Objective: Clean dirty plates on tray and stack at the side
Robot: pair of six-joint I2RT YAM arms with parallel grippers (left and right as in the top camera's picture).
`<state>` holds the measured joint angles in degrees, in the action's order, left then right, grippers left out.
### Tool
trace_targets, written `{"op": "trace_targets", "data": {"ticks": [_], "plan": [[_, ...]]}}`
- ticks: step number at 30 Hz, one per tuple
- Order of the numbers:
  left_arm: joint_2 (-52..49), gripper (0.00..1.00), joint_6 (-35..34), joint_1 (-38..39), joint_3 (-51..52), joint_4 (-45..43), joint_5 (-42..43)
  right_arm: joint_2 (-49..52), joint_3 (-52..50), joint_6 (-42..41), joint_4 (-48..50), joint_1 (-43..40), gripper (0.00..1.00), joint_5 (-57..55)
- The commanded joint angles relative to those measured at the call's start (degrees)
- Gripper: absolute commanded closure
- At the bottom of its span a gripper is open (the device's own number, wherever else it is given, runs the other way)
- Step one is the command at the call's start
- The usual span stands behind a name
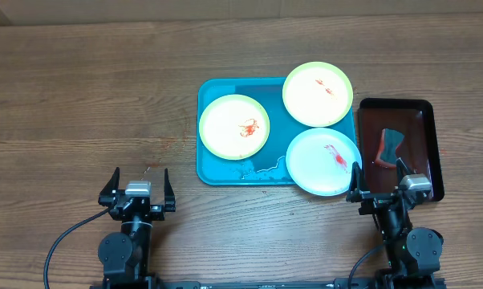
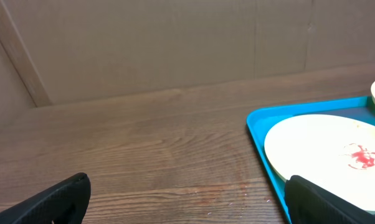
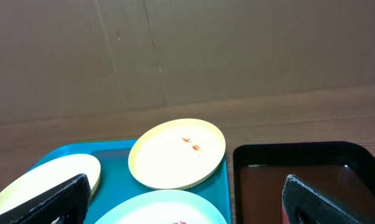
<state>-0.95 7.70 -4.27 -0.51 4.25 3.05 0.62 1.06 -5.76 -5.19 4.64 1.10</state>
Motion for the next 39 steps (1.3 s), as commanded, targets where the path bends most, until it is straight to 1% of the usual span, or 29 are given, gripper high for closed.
{"op": "trace_targets", "data": {"ticks": [1, 39], "plan": [[0.6, 0.00, 0.9, -0.3, 0.2, 0.0, 1.0, -0.3, -0.6, -0.2, 0.4, 0.3, 0.00, 0.1], [0.6, 0.00, 0.9, -0.3, 0.2, 0.0, 1.0, -0.3, -0.6, -0.2, 0.4, 0.3, 0.00, -1.4]]}}
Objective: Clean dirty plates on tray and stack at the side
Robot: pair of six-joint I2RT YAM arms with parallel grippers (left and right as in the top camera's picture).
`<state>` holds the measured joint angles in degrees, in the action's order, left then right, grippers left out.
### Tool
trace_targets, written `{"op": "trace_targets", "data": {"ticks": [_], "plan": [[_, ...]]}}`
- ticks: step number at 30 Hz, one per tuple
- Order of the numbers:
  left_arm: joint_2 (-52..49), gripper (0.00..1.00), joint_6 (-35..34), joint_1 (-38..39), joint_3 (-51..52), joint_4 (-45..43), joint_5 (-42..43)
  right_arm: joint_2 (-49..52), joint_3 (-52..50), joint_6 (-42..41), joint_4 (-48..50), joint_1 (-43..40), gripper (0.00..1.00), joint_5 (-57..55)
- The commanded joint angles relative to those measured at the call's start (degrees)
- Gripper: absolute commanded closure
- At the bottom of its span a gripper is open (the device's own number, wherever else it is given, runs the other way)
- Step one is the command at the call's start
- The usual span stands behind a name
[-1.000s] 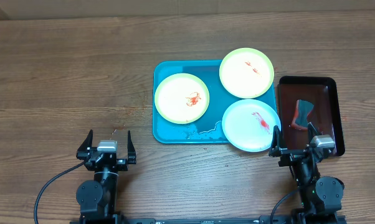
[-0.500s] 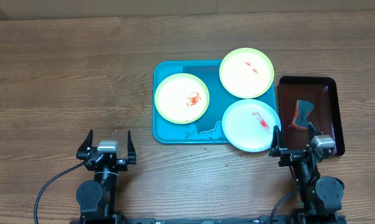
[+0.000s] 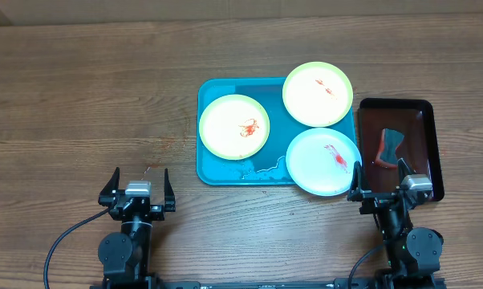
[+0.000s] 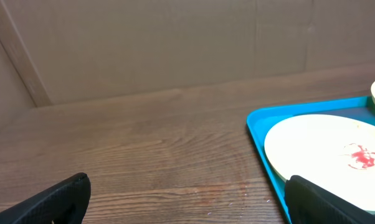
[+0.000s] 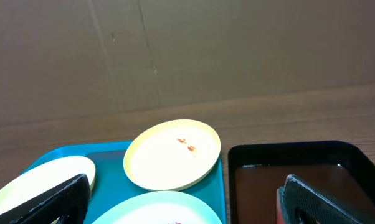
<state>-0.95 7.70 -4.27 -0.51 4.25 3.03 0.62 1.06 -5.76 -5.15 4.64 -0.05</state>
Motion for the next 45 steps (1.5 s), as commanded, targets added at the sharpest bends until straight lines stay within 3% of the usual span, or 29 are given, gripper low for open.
{"op": "trace_targets", "data": {"ticks": [1, 45], "plan": [[0.6, 0.00, 0.9, -0.3, 0.2, 0.0, 1.1, -0.3, -0.6, -0.2, 0.3, 0.3, 0.00, -0.3], [0.6, 0.00, -4.1, -0.3, -0.7, 1.6, 1.0, -0.3, -0.3, -0.2, 0.3, 0.3, 0.00, -0.3]]}}
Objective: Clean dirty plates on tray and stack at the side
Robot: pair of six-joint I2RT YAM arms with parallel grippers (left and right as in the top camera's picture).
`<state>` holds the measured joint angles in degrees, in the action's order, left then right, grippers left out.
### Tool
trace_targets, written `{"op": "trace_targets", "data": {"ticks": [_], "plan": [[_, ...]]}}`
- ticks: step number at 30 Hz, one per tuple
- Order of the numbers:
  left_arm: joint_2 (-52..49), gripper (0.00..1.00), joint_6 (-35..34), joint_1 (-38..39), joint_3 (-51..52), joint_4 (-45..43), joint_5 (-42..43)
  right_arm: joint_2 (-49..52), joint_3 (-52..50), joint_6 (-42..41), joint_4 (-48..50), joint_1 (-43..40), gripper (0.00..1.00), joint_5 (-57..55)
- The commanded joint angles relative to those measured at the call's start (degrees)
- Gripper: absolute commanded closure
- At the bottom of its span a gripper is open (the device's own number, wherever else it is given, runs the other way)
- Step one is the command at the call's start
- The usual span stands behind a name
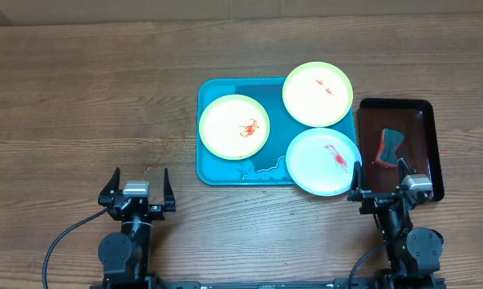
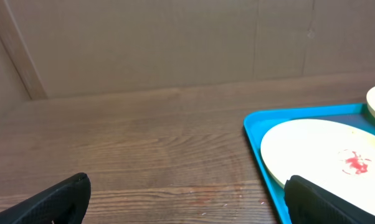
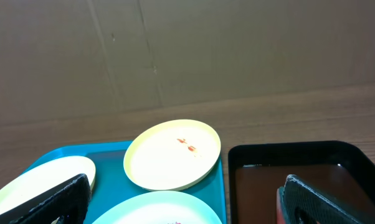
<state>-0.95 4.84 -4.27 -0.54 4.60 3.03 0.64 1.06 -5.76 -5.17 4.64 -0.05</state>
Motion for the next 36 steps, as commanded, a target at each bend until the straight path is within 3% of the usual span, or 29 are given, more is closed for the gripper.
{"op": "trace_targets", "data": {"ticks": [1, 12, 22, 29, 36], "plan": [[0.6, 0.00, -1.2, -0.3, -1.3, 2.4, 1.0, -0.4, -0.1, -0.1, 0.3, 0.3, 0.00, -0.3], [-2.7, 0.00, -1.0, -0.3, -10.5, 10.1, 0.0, -0.4, 3.0, 0.0, -1.9, 0.3, 0.00, -0.7], [-27.8, 0.00, -1.2, -0.2, -27.7, 12.1, 3.3, 3.1, 10.6, 0.0, -8.4, 0.3, 0.00, -0.7], [-47.5, 0.00, -1.2, -0.2, -48.3, 25.0, 10.4, 15.0, 19.3, 0.0, -9.2, 0.3, 0.00, -0.2], [-55.6, 0.00, -1.2, -0.2, -55.0, 29.0, 18.1, 32.0, 33.0, 0.0, -14.0, 0.3, 0.00, 1.9]]}}
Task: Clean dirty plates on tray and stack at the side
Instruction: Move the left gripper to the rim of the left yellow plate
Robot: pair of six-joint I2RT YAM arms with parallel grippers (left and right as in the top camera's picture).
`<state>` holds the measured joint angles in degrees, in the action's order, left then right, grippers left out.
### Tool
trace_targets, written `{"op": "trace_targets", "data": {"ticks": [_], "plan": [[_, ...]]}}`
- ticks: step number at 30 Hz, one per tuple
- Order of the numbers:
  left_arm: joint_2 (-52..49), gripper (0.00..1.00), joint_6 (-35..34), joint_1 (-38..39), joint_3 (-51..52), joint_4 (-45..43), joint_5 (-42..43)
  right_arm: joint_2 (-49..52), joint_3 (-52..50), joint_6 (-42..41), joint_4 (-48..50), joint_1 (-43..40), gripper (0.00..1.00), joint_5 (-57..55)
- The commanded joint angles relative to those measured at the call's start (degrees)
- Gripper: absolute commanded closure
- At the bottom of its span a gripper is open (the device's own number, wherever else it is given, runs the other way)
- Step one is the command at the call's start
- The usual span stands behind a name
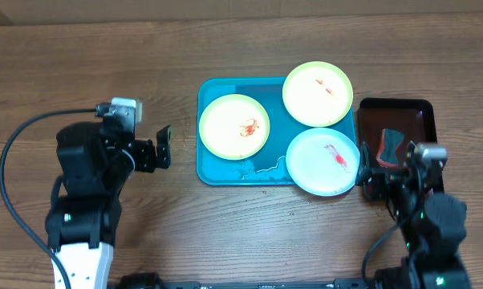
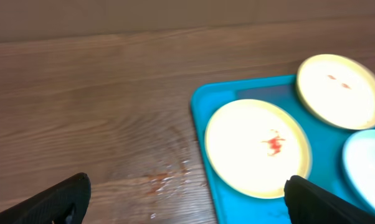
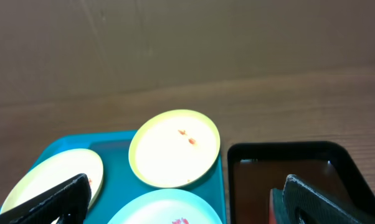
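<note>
A blue tray [image 1: 225, 167] holds three dirty plates: a yellow-green one with a red smear [image 1: 234, 126] at its left, a second yellow-green one [image 1: 318, 93] at the back right, and a pale one [image 1: 323, 160] at the front right overhanging the edge. My left gripper [image 1: 156, 151] hovers open, left of the tray, nothing between its fingers. In the left wrist view the smeared plate [image 2: 256, 146] lies ahead to the right. My right gripper [image 1: 392, 171] is open above the near end of the dark tray [image 1: 424, 120], close to the red-and-grey sponge [image 1: 389, 143].
A faint reddish stain [image 2: 166, 178] marks the wood left of the blue tray. A brown cardboard wall [image 3: 187, 37] closes off the far side of the table. The left arm's black cable [image 1: 13, 168] loops over the table's left part.
Both arms have left the near table edge. The left gripper is now raised beside the blue tray's left edge. The right gripper is now higher, over the dark tray's near end. Plates unmoved.
At all three earlier moments both arms sat parked at the near edge, grippers open, with only slight shifts of view. The plates and sponge lay as they do now. Now both grippers are lifted and closer to the trays, still open and holding nothing.
</note>
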<state>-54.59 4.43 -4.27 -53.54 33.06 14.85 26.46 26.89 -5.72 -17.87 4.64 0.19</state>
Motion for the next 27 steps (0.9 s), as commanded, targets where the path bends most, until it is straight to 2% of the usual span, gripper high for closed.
{"op": "trace_targets", "data": {"ticks": [1, 6, 13, 16, 21, 27], "plan": [[-2.5, 0.00, -0.8, -0.2, -2.0, 0.6, 6.2, 8.8, 9.7, 0.0, -2.4, 0.3, 0.00, 2.2], [-4.6, 0.00, -0.8, -0.2, -2.0, 1.7, 8.7, 21.1, 23.2, 0.0, -11.8, 0.3, 0.00, 5.3], [-5.0, 0.00, -0.8, -0.2, -2.0, 4.0, 15.9, 37.6, 42.3, 0.0, -32.6, 0.3, 0.00, 7.9], [-5.0, 0.00, -1.9, -0.2, -2.0, 2.8, 16.9, 42.2, 47.1, -0.3, -36.6, 0.3, 0.00, 9.6], [-6.3, 0.00, -8.0, 0.2, -2.6, 3.1, 12.9, 44.3, 48.4, -0.2, -37.8, 0.3, 0.00, 13.7], [-10.2, 0.00, -18.0, 5.4, -6.5, 5.9, 0.8, 44.3, 49.0, -0.9, -39.1, -1.9, 0.00, 13.6]]}}
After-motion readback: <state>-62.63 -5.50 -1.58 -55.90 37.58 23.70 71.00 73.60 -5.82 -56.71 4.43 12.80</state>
